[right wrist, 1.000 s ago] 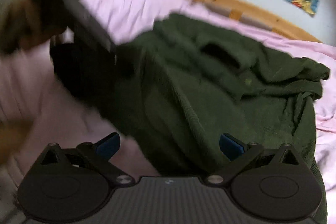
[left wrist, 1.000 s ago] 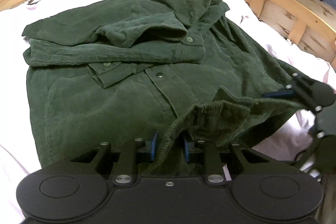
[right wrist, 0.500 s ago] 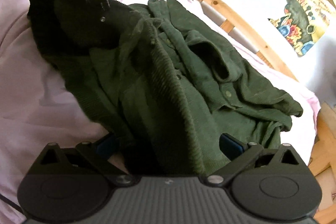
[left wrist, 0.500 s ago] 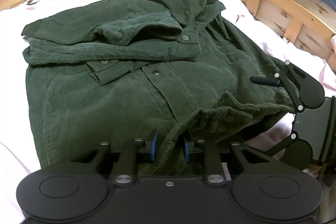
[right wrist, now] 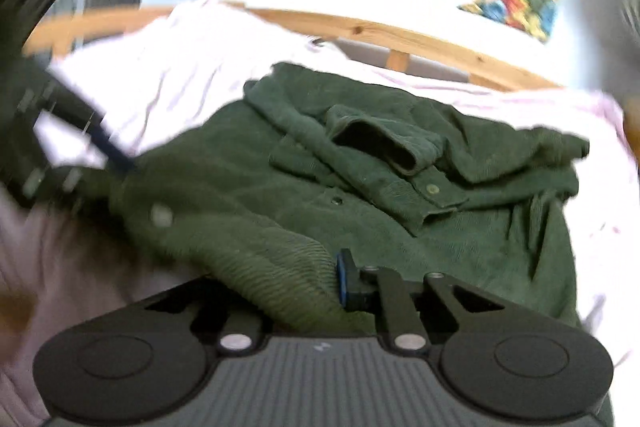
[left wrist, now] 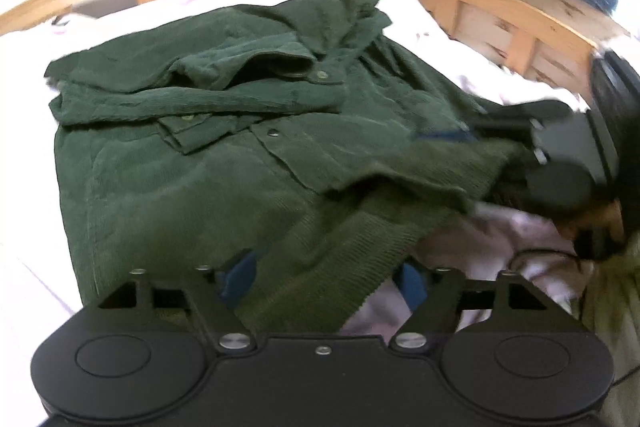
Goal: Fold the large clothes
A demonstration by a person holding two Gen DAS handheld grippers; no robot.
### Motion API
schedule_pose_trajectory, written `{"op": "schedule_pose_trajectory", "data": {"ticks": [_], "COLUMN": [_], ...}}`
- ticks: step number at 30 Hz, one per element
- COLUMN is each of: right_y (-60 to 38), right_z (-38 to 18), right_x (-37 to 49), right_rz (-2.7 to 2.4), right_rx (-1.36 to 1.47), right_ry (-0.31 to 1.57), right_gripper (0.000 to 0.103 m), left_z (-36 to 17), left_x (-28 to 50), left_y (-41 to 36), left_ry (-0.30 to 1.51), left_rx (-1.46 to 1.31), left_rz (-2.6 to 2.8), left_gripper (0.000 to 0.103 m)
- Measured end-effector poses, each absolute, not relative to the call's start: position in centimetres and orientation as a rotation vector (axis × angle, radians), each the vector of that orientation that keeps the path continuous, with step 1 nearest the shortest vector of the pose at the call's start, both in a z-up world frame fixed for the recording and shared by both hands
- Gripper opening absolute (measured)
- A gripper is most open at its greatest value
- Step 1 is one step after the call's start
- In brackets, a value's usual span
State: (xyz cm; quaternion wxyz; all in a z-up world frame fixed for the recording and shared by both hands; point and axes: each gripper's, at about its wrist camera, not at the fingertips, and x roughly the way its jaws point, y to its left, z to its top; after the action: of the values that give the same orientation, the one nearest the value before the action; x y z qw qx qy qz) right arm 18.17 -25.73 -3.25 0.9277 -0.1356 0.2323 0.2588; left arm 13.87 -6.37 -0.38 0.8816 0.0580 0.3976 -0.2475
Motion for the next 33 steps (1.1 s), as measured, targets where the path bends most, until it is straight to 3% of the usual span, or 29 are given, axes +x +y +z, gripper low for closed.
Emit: {"op": "schedule_pose_trajectory", "data": {"ticks": [3, 6, 13, 18, 20, 21, 22, 23, 25, 29, 31, 33], "right_y": [-26.2, -26.8, -27.5, -27.2, -25.9, -25.1, -24.2, -23.4, -22.4, -23.8, -24.7, -25.4], "right_z": [-3.2, -3.0, -2.4, -2.4, -3.1, -3.6, -4.4, -5.3, -7.1, -8.6, -8.0, -8.0], "right_x": [18.5, 18.9, 18.8, 18.7, 18.5, 18.3, 17.8, 17.3, 16.3, 15.9, 15.9, 15.9], "right_rz": [0.529, 0.533, 0.512, 0.502, 0.474, 0.456, 0.436, 0.427, 0.389, 0.392, 0.374, 0.324], "right_rx": [-0.230, -0.174, -0.122, -0.182, -0.343, -0.454, -0.599, -0.725, -0.946, -1.056, -1.072, -1.150], "right_ry": [0.476, 0.472, 0.431, 0.433, 0.469, 0.482, 0.492, 0.499, 0.523, 0.618, 0.633, 0.648], "right_gripper": [0.015, 0.015, 0.015, 0.016, 0.035, 0.051, 0.060, 0.060, 0.060, 0.062, 0.073, 0.073], "left_z": [-1.4, -3.6, -5.4, -4.7, -4.5, -4.2, -3.9, -3.5, -2.5, -0.5, 0.2, 1.1], "left_x": [12.2, 12.2, 13.7, 13.1, 13.0, 13.0, 12.9, 12.9, 13.0, 13.3, 12.9, 12.5], "left_y": [-8.0, -10.0, -9.5, -4.5, -2.9, -2.3, -2.0, -2.0, -2.1, -1.7, -1.7, -1.5], "left_ry": [0.785, 0.784, 0.799, 0.829, 0.838, 0.834, 0.820, 0.804, 0.766, 0.722, 0.698, 0.674], "left_rx": [0.254, 0.403, 0.573, 0.572, 0.561, 0.541, 0.527, 0.525, 0.509, 0.456, 0.453, 0.434], "left_rz": [-0.497, -0.395, -0.184, -0.056, -0.029, -0.036, -0.047, -0.059, -0.072, -0.092, -0.092, -0.080], "left_gripper": [0.084, 0.080, 0.043, 0.035, 0.027, 0.025, 0.020, 0.011, 0.008, 0.007, 0.007, 0.007]}}
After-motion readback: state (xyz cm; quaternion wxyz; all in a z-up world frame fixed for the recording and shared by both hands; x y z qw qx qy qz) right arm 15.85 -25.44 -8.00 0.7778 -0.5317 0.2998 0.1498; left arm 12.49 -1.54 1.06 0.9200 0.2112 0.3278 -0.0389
